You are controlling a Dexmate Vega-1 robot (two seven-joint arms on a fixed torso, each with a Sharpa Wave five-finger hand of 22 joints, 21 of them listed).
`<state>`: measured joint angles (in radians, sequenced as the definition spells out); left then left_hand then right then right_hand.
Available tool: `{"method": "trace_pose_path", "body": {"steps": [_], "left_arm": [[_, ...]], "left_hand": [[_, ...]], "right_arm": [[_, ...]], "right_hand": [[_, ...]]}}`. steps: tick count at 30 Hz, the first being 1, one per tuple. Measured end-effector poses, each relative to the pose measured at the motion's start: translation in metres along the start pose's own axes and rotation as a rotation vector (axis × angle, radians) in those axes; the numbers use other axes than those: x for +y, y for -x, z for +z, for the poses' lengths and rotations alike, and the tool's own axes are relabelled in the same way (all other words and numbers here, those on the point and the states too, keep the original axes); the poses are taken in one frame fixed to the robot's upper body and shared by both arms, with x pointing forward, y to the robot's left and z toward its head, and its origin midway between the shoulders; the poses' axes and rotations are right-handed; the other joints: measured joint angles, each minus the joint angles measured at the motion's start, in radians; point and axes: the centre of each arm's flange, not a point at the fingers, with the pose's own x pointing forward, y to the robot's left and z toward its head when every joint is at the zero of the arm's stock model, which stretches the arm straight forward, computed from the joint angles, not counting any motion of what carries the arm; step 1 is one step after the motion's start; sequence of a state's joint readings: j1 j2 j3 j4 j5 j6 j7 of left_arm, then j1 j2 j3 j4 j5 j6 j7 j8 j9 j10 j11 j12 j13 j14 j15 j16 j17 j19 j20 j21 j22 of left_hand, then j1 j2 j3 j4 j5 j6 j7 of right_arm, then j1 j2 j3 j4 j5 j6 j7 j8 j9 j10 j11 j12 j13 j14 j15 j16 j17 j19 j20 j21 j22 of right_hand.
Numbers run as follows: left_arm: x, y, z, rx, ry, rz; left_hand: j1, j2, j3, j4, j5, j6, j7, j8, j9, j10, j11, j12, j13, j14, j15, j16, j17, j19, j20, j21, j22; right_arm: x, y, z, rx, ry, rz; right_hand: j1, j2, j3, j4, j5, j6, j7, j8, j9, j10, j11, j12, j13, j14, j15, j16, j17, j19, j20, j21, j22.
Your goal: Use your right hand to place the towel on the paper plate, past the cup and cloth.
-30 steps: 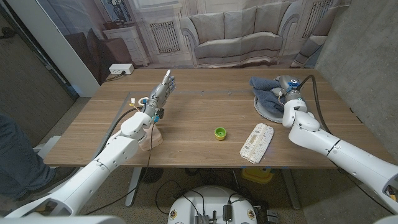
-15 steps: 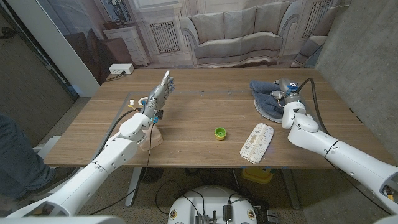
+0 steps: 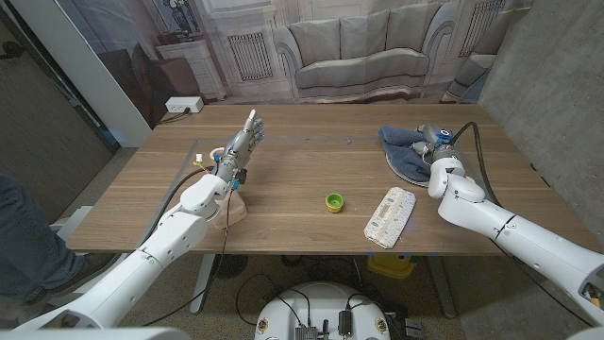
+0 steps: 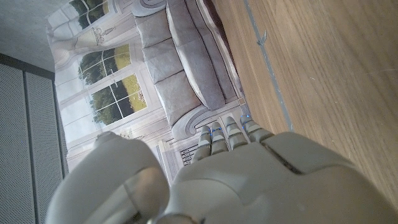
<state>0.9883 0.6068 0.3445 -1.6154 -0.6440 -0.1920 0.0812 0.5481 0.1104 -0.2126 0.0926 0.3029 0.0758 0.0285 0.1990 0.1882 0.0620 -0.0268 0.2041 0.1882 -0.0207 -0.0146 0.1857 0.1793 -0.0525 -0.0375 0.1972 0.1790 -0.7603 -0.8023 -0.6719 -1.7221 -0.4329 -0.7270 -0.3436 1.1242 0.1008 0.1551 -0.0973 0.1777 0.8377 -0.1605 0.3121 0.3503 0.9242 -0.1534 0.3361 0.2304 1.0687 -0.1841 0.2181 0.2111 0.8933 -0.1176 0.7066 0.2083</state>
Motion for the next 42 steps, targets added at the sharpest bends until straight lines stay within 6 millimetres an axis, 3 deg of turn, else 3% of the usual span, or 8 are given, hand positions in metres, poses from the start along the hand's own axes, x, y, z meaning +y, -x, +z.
{"method": "trace_pose_path", "body": {"steps": [8,10,20,26,42], "left_arm": [[0.003,0.005,-0.003,0.004,0.004,0.007],[0.004,0.006,-0.004,0.006,0.004,0.008],[0.006,0.009,-0.004,0.003,0.004,0.01],[0.007,0.01,-0.003,0.004,0.003,0.01],[0.008,0.01,-0.003,0.003,0.002,0.005]], "left_hand": [[0.0,0.0,0.0,0.0,0.0,0.0,0.0,0.0,0.0,0.005,-0.005,0.0,0.0,0.0,0.0,0.0,0.0,0.0,0.0,0.0,0.0],[0.0,0.0,0.0,0.0,0.0,0.0,0.0,0.0,0.0,0.005,-0.005,0.0,0.0,0.005,0.005,0.0,0.0,0.0,0.0,0.0,0.0],[0.0,0.0,-0.004,0.004,-0.004,0.009,-0.002,0.0,0.0,0.009,-0.002,0.0,0.0,0.005,0.005,0.0,0.0,0.0,0.0,0.0,0.0],[0.0,0.0,-0.004,0.004,-0.004,0.009,-0.002,0.0,0.0,0.009,-0.002,0.0,0.0,0.005,0.005,0.0,0.0,0.0,0.0,0.0,0.0],[0.0,0.0,-0.004,0.004,-0.004,0.009,-0.002,0.0,0.0,0.011,-0.003,0.0,0.0,0.005,0.005,0.0,0.0,0.0,0.0,0.0,0.0]], "right_arm": [[0.006,0.002,0.001,0.001,-0.01,0.034],[0.007,0.002,0.0,0.003,-0.011,0.039],[0.011,0.003,0.003,-0.001,-0.012,0.063],[0.012,0.003,0.003,-0.002,-0.015,0.071],[0.011,0.003,0.004,-0.007,-0.022,0.083]], "right_hand": [[-0.021,0.002,-0.018,0.018,0.0,-0.002,0.002,-0.011,-0.005,-0.012,0.012,-0.012,-0.001,-0.023,0.012,0.0,0.002,-0.009,0.001,0.0,-0.004],[-0.071,0.018,-0.022,0.025,0.0,-0.002,0.002,-0.013,-0.005,-0.012,0.012,-0.012,-0.001,-0.026,0.01,0.0,0.003,-0.013,-0.002,0.0,-0.004],[-0.142,0.001,-0.048,0.053,0.0,-0.015,0.007,-0.028,-0.004,-0.034,0.019,-0.019,0.005,-0.067,0.027,-0.01,0.003,-0.032,0.007,-0.004,-0.013],[-0.157,-0.001,-0.053,0.058,0.0,-0.025,0.007,-0.036,-0.003,-0.054,0.025,-0.028,0.006,-0.092,0.037,-0.014,0.003,-0.047,0.011,-0.012,-0.013],[-0.191,-0.012,-0.068,0.059,0.004,-0.111,0.017,-0.083,-0.003,-0.175,0.046,-0.077,0.009,-0.3,0.098,-0.027,0.013,-0.145,0.037,-0.081,-0.031]]}}
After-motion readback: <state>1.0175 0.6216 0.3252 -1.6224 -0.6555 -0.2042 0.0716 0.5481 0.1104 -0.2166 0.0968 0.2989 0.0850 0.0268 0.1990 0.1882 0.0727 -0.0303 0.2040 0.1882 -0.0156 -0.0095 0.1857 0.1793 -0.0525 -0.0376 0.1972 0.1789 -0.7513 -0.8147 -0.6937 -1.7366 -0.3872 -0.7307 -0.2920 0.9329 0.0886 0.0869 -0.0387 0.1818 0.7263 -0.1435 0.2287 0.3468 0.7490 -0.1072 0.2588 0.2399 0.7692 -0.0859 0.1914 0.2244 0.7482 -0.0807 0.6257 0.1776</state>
